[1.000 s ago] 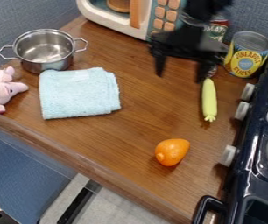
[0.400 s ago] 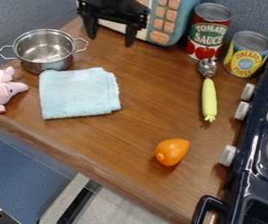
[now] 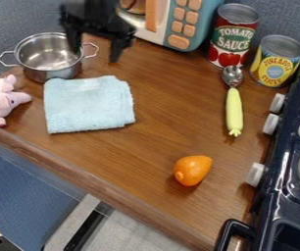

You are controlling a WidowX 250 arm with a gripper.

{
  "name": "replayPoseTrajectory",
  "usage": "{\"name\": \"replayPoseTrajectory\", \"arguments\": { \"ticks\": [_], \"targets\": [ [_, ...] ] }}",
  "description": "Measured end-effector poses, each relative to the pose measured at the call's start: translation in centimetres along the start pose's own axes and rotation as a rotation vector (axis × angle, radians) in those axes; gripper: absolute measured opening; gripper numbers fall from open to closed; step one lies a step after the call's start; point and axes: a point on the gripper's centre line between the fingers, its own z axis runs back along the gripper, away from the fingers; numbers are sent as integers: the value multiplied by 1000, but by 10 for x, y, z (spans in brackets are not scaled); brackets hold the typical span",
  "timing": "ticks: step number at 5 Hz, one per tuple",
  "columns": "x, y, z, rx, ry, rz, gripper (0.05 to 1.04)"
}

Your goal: Move the pot between light blue cloth and the yellow thing

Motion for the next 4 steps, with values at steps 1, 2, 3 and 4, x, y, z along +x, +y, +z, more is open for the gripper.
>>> {"name": "replayPoseTrajectory", "arguments": {
  "ticks": [1,2,3,4],
  "targets": [
    [-11,13,-8,15,41,22,1001],
    [-13,24,-9,39,56,46,1001],
    [-11,26,-23,64,107,57,1001],
    [0,26,-37,97,174,84,1001]
  ]
}}
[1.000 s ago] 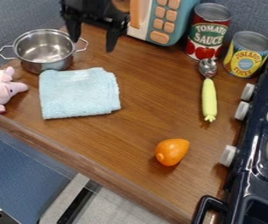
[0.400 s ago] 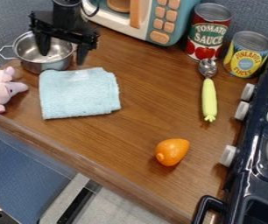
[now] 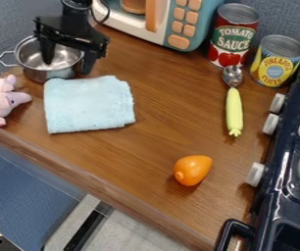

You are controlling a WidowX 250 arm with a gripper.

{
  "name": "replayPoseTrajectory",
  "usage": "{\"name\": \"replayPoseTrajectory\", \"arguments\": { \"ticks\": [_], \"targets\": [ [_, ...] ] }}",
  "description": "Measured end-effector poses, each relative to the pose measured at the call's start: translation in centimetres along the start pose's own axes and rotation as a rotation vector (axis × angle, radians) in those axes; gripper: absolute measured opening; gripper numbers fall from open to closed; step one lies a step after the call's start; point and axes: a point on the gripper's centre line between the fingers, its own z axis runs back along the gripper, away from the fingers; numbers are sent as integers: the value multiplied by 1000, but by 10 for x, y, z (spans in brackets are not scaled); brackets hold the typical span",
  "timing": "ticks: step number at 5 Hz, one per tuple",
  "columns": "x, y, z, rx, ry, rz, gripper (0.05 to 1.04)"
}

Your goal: Move the pot between light blue cloth and the yellow thing

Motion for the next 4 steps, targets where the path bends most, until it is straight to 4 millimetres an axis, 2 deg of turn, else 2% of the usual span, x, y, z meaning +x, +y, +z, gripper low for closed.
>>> {"name": "replayPoseTrajectory", "arguments": {
  "ticks": [1,3,4],
  "targets": [
    [8,-5,-4,43,49,15,968],
    [8,-14,-10,-5,20,31,387],
    [3,-12,-1,-75,-30,58,168]
  ]
}}
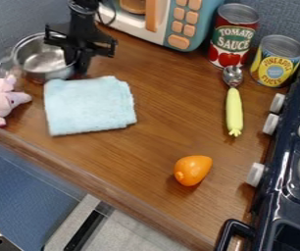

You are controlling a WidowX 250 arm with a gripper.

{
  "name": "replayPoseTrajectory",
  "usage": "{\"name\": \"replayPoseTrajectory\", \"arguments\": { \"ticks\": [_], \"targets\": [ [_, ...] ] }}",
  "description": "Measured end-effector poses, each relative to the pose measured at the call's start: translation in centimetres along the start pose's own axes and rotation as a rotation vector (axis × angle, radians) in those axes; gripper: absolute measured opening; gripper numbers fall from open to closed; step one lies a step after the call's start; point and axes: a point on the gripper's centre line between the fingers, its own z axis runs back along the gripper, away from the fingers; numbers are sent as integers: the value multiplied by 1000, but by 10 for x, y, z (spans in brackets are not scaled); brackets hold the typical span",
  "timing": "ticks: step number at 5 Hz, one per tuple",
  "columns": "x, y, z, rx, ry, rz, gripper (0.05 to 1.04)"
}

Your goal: Move the pot between light blue cloth and the yellow thing

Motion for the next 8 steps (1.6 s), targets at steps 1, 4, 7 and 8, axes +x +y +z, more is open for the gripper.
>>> {"name": "replayPoseTrajectory", "arguments": {
  "ticks": [1,4,7,8],
  "targets": [
    [-3,4,7,-12,-28,30,78],
    [7,-32,93,31,-203,25,73],
    [-52,-152,118,-122,-255,-195,73],
    [-76,-179,97,-159,-193,-280,73]
  ]
}}
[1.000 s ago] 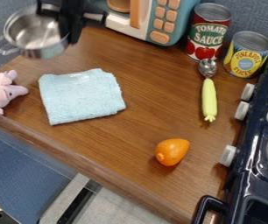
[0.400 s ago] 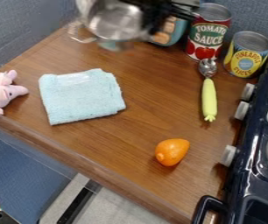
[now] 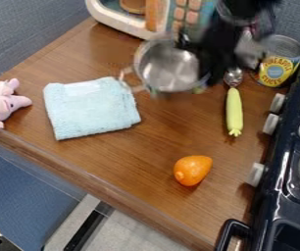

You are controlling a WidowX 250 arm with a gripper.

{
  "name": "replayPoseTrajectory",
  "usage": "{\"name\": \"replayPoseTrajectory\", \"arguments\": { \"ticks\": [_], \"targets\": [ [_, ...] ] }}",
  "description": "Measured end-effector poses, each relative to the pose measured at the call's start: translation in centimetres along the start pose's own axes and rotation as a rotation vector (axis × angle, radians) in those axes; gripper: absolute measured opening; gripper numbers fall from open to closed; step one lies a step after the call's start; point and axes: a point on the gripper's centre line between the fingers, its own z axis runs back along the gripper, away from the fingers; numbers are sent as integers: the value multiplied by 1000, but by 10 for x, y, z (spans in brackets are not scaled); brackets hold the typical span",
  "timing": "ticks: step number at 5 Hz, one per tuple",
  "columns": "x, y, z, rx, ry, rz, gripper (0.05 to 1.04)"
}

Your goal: Move the pot between light blue cloth and the yellow thing

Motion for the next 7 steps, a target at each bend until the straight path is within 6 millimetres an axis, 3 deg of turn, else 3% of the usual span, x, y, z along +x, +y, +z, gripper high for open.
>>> {"name": "replayPoseTrajectory", "arguments": {
  "ticks": [2,5,6,7],
  "targets": [
    [-35,-37,-17,-61,65,-87,73],
    [-69,-36,-33,-50,146,-82,85],
    [-75,-34,-38,-32,179,-64,194],
    [-74,-30,-38,-11,181,-42,453]
  ]
}}
